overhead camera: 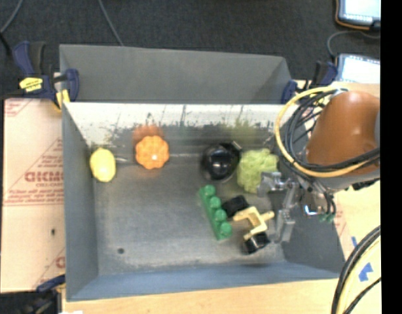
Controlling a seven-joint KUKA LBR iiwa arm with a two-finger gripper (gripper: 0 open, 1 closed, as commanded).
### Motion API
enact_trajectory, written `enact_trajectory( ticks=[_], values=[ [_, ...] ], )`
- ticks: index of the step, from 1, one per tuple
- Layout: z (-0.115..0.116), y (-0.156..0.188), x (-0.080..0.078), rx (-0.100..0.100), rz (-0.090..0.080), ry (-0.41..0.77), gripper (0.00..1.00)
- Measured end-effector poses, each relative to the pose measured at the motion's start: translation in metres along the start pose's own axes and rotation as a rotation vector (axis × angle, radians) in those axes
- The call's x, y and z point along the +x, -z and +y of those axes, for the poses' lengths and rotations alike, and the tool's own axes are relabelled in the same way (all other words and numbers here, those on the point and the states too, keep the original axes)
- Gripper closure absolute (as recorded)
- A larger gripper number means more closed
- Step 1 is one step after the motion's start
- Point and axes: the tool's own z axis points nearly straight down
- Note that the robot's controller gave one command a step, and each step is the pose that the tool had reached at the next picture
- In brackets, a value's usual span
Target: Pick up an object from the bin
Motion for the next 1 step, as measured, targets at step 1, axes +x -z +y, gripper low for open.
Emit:
enact_trajectory(
  ticks=[1],
  values=[
    [0.0003,0.0044,-0.0016,0.001,-0.008,0.003,0.0]
  ],
)
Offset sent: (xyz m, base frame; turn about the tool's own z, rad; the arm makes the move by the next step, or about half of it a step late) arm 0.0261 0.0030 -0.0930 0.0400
